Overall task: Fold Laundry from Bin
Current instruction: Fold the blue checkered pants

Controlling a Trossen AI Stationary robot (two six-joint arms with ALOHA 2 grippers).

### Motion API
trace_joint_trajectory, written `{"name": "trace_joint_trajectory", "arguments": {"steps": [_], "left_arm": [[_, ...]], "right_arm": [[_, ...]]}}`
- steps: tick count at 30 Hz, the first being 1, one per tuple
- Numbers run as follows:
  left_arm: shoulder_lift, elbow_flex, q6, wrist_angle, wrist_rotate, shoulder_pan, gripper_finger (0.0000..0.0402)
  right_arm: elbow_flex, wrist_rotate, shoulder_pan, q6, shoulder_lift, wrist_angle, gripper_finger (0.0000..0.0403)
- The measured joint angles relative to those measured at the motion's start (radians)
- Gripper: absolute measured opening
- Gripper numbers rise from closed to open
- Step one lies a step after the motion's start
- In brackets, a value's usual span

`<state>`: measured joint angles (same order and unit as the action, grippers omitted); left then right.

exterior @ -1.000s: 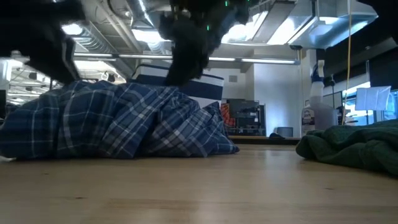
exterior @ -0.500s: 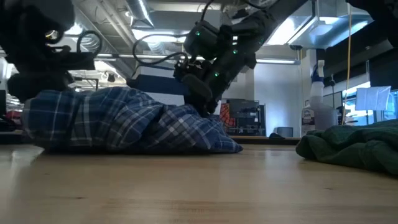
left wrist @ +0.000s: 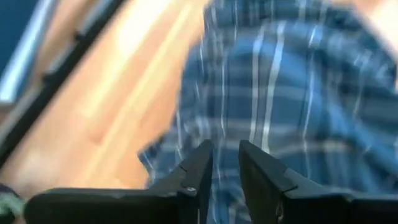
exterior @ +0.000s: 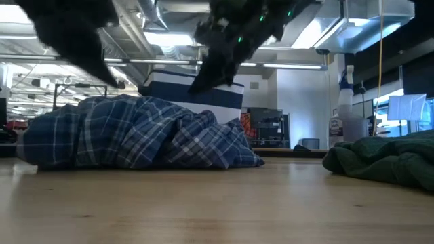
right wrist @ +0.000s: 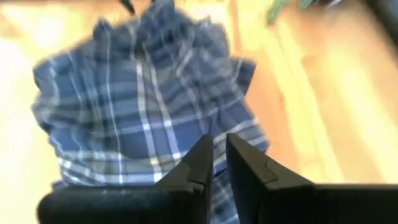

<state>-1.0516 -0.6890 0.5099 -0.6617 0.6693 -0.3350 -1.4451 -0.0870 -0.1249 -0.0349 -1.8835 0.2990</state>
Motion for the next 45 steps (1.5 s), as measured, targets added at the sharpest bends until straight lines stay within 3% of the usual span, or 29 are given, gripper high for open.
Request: {"name": "trace_joint_trajectory", "arguments": {"steps": [8,18,26,31,40,45], "left_arm": [[0.097,-0.128,-0.149,0.016,0.103,0.0,0.0096],[0.115,-0.131,-0.222,0.075,0.089,-0.05,0.0096],[0.155,-0.131,-0.252,0.076,0.11,-0.065,0.0096],[0.156,-0.131,-0.252,0.068,0.111,-0.066,0.0096],[0.156,-0.131,-0.278,0.072,0.134,-0.065,0.0096],[0.156,-0.131,-0.278,0.073,0.166,-0.065,0.0096]], "right_arm": [[0.0,0.044,0.014,-0.004,0.131,0.044,0.0044],[0.0,0.109,0.103,-0.064,0.145,0.047,0.0044],[0.009,0.147,0.105,-0.075,0.205,0.055,0.0044],[0.11,0.165,0.105,-0.077,0.291,-0.005,0.0044],[0.39,0.189,0.105,-0.046,0.466,-0.287,0.0044],[0.448,0.21,0.105,-0.039,0.491,-0.307,0.0044]]}}
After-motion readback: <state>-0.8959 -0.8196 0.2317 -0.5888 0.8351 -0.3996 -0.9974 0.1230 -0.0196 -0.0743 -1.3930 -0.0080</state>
